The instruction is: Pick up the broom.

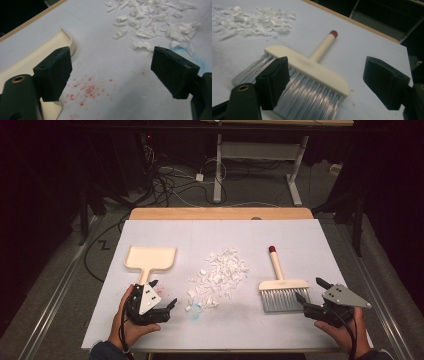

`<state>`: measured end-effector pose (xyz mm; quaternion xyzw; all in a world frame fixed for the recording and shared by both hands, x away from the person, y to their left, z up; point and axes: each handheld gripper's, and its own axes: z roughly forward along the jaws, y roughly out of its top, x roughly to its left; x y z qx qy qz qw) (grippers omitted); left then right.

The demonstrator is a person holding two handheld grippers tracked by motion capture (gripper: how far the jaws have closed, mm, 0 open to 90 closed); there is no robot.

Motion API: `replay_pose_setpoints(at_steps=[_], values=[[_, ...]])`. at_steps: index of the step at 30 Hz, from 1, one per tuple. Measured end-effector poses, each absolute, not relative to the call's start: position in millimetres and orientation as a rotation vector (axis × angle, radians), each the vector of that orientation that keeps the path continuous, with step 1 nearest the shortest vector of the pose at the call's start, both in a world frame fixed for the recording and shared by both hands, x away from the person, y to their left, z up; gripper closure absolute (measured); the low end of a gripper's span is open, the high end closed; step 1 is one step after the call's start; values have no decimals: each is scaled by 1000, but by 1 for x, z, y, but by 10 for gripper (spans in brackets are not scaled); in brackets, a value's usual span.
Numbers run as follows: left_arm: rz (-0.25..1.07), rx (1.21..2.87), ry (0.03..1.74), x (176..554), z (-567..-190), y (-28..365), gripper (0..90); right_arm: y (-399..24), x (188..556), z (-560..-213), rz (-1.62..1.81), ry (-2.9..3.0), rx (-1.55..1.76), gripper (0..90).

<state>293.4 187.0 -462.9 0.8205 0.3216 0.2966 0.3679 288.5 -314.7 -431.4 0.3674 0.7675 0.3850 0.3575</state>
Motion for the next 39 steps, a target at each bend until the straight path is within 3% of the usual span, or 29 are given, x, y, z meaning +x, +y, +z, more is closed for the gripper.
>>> replay_pose_setpoints(at_steps=[10, 14, 24, 30, 39], values=[[744, 2139, 797, 295, -465, 181, 169, -314, 287, -432, 993, 1988, 952, 187], [748, 2141, 798, 294, -464, 180, 170, -312, 299, -432, 947, 1986, 992, 229], [730, 2149, 784, 294, -465, 178, 171, -291, 370, -425, 823, 2045, 1183, 243], [721, 2157, 779, 293, -466, 178, 172, -269, 421, -442, 773, 2169, 1309, 266], [721, 2144, 768, 289, -465, 178, 183, -262, 454, -464, 706, 2206, 1460, 347]])
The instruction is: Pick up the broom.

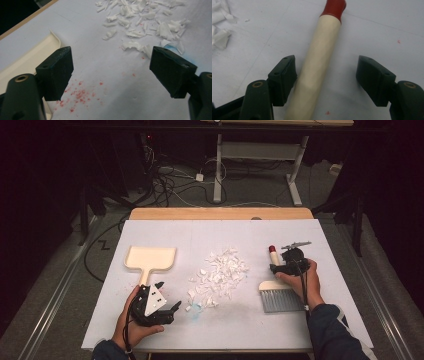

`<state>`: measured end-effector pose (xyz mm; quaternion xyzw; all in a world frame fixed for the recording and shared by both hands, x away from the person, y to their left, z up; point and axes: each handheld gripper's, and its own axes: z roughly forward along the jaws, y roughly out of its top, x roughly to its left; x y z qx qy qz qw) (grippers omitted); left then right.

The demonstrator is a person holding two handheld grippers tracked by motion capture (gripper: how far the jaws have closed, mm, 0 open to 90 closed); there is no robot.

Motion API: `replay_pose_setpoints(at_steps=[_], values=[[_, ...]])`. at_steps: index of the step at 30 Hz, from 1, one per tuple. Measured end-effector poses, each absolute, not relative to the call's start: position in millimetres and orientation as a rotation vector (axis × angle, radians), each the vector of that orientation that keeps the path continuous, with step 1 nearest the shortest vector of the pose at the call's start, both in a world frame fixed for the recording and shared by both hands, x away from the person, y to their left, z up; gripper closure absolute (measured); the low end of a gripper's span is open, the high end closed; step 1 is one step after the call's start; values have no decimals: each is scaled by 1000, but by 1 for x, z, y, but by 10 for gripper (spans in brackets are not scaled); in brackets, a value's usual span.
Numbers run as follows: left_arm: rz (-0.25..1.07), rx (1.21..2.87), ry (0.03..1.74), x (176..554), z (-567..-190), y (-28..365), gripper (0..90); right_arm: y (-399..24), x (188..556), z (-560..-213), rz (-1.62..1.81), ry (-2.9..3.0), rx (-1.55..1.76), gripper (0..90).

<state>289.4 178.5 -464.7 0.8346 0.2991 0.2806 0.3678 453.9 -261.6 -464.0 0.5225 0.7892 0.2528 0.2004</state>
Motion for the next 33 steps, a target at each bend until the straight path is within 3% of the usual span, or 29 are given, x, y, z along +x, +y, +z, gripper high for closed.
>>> replay_pose_setpoints(at_steps=[1, 2, 3, 4, 5, 10, 15, 33], values=[[718, 2147, 770, 290, -465, 179, 183, -261, 455, -463, 694, 2218, 1457, 362], [716, 2152, 771, 290, -466, 178, 184, -258, 456, -461, 682, 2249, 1448, 461], [713, 2156, 771, 290, -466, 178, 183, -256, 455, -460, 683, 2264, 1436, 519], [710, 2158, 770, 290, -466, 178, 183, -256, 455, -460, 683, 2264, 1436, 519], [710, 2160, 767, 290, -466, 178, 183, -253, 453, -460, 690, 2277, 1420, 604], [707, 2169, 759, 290, -466, 176, 184, -253, 453, -460, 703, 2271, 1426, 617], [690, 2182, 761, 291, -468, 175, 184, -254, 454, -460, 719, 2280, 1407, 705], [671, 2163, 779, 290, -467, 175, 185, -273, 436, -441, 881, 2259, 1333, 707]])
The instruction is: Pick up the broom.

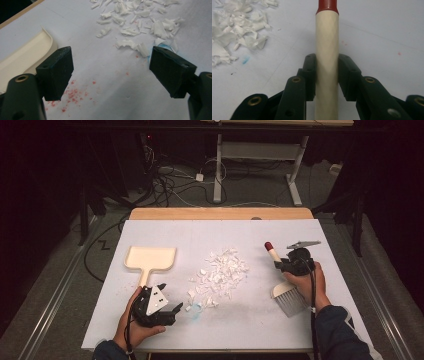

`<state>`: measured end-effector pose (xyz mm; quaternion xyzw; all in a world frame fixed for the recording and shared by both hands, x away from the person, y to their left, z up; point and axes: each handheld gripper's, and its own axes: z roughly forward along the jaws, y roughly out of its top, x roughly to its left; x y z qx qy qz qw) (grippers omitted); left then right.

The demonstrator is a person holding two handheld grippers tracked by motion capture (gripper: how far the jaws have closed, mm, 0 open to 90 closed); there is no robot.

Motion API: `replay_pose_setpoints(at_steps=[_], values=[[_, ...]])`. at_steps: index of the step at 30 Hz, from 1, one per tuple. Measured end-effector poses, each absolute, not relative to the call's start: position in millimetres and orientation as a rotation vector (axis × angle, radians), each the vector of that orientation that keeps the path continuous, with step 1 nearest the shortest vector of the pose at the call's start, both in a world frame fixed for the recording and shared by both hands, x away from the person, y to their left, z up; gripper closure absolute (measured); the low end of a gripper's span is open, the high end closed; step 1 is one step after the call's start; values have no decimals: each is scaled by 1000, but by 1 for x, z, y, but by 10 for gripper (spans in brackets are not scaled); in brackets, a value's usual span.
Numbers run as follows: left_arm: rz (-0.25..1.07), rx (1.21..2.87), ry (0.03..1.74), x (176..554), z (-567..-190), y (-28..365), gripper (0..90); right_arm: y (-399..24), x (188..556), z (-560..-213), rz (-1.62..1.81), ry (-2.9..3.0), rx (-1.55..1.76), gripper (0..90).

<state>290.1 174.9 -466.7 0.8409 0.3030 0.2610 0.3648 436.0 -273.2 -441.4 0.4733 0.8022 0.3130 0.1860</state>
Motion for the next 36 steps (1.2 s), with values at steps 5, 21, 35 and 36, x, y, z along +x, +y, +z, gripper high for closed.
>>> replay_pose_setpoints(at_steps=[5, 21, 35, 36], values=[[665, 2159, 779, 290, -466, 174, 185, -281, 419, -427, 971, 2211, 1264, 707], [594, 2073, 777, 286, -453, 161, 186, -296, 353, -382, 1246, 2076, 1072, 709], [351, 1997, 590, 278, -430, 80, 195, -261, 338, -364, 1330, 2077, 974, 710], [345, 2001, 569, 278, -428, 70, 195, -261, 338, -364, 1330, 2077, 974, 710]])
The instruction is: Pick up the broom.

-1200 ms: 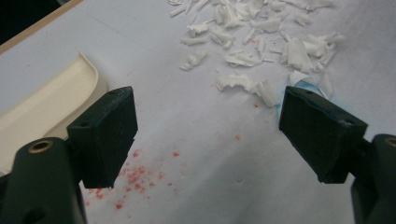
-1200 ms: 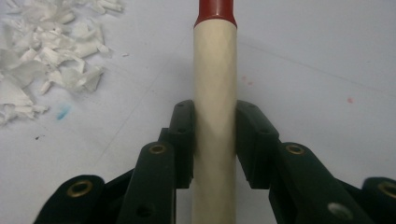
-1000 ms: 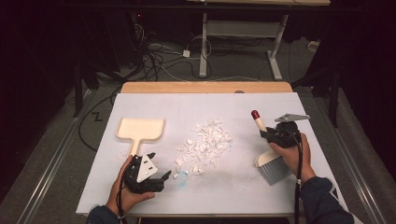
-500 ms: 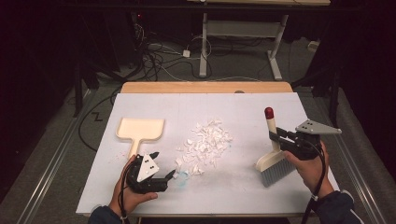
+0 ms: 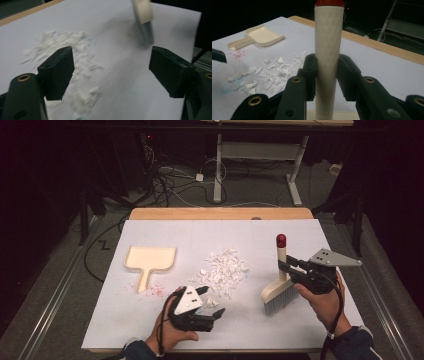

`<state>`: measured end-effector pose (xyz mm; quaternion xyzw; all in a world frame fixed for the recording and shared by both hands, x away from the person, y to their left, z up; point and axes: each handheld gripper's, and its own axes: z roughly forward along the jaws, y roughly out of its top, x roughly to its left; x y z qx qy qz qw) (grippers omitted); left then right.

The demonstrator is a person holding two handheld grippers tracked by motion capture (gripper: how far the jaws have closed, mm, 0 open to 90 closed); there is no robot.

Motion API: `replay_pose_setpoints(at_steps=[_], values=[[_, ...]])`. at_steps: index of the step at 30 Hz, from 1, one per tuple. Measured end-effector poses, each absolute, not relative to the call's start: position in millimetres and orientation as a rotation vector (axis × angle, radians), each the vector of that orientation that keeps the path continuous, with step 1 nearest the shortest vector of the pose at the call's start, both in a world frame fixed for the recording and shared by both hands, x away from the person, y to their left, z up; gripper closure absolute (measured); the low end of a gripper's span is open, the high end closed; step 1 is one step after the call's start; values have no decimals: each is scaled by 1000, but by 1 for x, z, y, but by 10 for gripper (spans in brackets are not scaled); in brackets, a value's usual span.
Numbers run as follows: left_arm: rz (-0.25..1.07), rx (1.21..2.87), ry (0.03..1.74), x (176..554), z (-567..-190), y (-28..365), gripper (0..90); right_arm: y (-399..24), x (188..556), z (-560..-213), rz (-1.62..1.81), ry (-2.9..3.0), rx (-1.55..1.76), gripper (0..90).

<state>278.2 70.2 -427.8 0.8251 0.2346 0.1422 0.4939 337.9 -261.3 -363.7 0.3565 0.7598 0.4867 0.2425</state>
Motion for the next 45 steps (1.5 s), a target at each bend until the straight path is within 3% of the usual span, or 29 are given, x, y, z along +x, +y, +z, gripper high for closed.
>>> replay_pose_setpoints(at_steps=[6, 11, 12, 13, 14, 16, 18, 23, 27, 36, 45], values=[[282, 1998, 521, 290, -427, 16, 213, -232, 331, -360, 1341, 2096, 903, 710], [231, 1986, 562, 302, -433, 3, 256, -219, 327, -360, 1351, 2119, 868, 710], [218, 1978, 566, 304, -434, 2, 340, -214, 324, -359, 1364, 2118, 861, 710], [220, 1971, 575, 305, -435, 1, 340, -214, 324, -359, 1364, 2118, 861, 710], [226, 1961, 586, 306, -435, 0, 413, -209, 320, -357, 1363, 2138, 833, 709], [207, 1944, 598, 309, -436, 0, 450, -207, 318, -356, 1375, 2132, 829, 709], [185, 1931, 583, 310, -437, 2, 575, -203, 311, -353, 1372, 2132, 799, 708], [172, 1923, 590, 312, -434, 10, 641, -205, 308, -349, 1392, 2123, 789, 704], [163, 1951, 556, 314, -429, 18, 650, -211, 307, -347, 1427, 2155, 750, 681], [189, 2076, 365, 307, -415, 44, 650, -227, 308, -355, 1369, 2416, 399, 416], [104, 2111, 216, 302, -410, 63, 649, -211, 320, -394, 1243, 2668, 245, 387]])
